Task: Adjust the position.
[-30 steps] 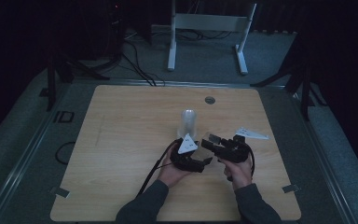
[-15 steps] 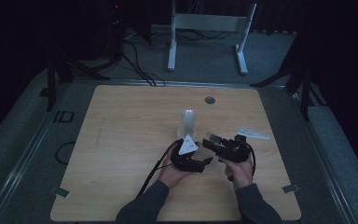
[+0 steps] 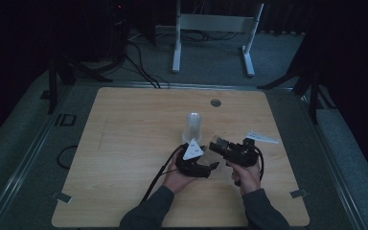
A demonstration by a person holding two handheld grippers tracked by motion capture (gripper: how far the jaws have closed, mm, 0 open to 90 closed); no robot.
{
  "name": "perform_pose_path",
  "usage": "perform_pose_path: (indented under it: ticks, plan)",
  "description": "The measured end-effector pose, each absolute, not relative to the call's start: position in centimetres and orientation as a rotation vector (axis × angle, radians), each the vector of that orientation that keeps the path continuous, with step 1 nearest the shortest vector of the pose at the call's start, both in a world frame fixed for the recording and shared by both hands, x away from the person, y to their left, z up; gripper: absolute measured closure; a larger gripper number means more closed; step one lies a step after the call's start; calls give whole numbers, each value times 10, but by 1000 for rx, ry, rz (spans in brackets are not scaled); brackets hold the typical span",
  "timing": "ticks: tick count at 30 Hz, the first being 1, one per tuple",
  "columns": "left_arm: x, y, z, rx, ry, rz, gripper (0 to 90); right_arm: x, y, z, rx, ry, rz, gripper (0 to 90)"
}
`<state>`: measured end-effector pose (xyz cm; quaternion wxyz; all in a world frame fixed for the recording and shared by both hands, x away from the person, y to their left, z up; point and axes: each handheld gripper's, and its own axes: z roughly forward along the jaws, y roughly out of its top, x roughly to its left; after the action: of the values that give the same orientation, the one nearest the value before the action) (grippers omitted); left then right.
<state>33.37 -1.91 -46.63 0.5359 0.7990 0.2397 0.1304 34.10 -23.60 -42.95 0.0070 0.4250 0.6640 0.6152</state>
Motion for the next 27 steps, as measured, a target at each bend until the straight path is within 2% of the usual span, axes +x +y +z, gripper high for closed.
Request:
perform_pose_path:
  ticks: [10, 21, 27]
  plan:
    - [333, -20, -467, 1912, 564, 312, 267, 342, -239, -434, 1350, 2069, 1950, 408]
    - [333, -20, -467, 1934, 552, 325, 268, 340, -238, -431, 1302, 2139, 1851, 332]
    - [334, -16, -465, 1942, 548, 326, 269, 338, -238, -431, 1250, 2208, 1803, 332]
